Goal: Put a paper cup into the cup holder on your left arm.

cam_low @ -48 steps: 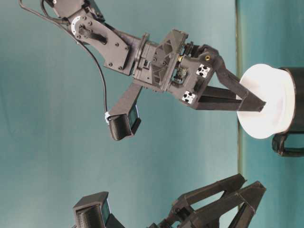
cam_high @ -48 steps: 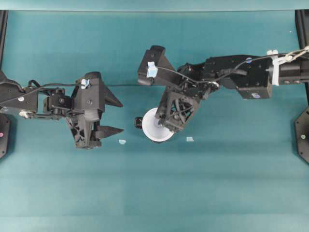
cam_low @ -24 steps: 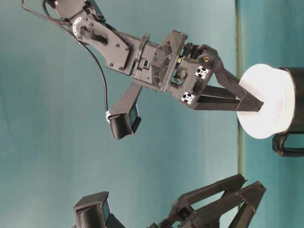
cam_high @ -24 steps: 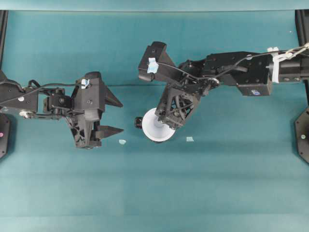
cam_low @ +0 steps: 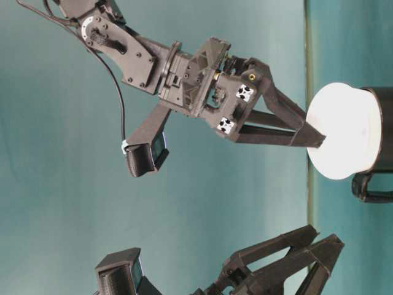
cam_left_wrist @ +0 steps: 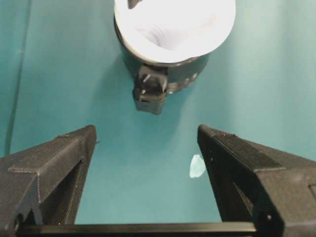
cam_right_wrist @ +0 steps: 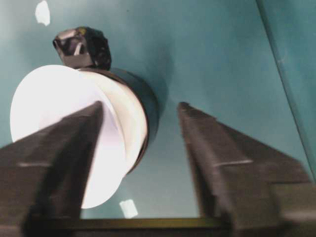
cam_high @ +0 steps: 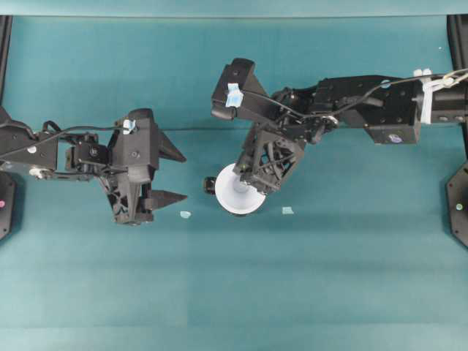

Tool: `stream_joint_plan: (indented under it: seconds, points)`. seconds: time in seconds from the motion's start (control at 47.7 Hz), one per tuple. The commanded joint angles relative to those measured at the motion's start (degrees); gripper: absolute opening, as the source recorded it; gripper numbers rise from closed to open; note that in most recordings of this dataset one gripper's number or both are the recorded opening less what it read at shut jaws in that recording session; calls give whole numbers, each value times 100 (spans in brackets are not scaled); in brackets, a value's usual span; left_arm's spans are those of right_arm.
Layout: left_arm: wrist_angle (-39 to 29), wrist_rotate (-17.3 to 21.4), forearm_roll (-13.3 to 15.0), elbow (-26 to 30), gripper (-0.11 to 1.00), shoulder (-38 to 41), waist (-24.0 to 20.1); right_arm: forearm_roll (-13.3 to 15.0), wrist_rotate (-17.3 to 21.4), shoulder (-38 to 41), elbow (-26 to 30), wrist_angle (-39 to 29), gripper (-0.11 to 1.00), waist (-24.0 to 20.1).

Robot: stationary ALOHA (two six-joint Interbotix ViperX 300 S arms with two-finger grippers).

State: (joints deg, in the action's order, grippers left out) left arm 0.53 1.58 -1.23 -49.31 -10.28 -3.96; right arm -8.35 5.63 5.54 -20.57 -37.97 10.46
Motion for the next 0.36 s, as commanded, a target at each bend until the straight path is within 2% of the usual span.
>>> stream_joint_plan:
  seconds: [0.0,0.084,0.168,0.336]
  points:
    - [53,9,-9,97,87,-18,-9,-9,-26,-185,53,18,66,-26]
    - [53,9,-9,97,87,-18,-9,0,-18,-211,44,-26,82,-44]
    - [53,9,-9,97,87,-18,-9,26,-18,-220,26,-79,93,-53]
    - [53,9,-9,97,87,-18,-9,62,-26,-220,26,-123,96,-70]
